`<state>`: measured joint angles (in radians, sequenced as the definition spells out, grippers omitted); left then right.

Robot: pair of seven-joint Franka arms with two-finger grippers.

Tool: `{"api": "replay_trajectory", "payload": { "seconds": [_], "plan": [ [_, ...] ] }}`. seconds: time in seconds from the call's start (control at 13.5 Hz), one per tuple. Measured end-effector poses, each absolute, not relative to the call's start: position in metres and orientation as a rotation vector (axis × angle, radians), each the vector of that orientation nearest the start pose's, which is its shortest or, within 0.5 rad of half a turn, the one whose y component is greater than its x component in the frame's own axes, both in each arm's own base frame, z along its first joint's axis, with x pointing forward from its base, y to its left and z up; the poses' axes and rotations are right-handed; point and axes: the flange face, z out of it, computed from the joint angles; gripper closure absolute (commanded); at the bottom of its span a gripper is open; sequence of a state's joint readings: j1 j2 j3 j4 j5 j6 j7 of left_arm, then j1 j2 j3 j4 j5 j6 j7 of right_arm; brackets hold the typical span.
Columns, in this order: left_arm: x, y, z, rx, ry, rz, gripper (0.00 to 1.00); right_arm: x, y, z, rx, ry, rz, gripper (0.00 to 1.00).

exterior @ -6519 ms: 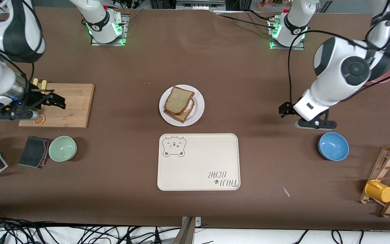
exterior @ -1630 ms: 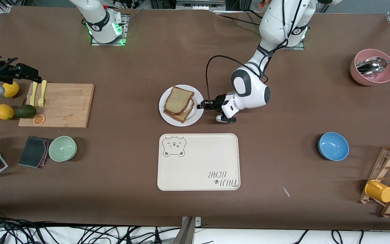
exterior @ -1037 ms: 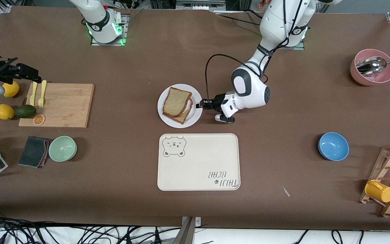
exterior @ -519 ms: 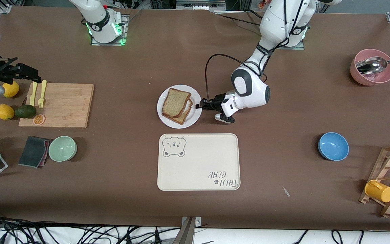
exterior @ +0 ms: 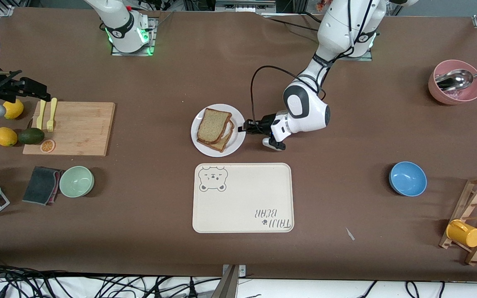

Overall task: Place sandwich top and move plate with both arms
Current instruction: 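Grip the white plate rim with the left gripper, then slide the plate with the left gripper onto the bear tray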

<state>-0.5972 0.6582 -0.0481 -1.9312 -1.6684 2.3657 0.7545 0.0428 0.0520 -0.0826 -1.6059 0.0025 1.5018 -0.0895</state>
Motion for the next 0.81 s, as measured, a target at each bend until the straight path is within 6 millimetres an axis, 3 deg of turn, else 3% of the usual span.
{"api": "replay_trajectory", "payload": {
  "seconds": [0.59, 0.81],
  "plan": [
    [0.478, -0.371, 0.137, 2.042, -0.011, -0.073, 1.00, 0.558, -0.021, 0.574, -3.123, -0.077, 0.243, 0.00],
    [0.487, -0.361, 0.139, 2.016, 0.001, -0.069, 1.00, 0.558, -0.021, 0.574, -3.123, -0.077, 0.243, 0.00]
  ]
}}
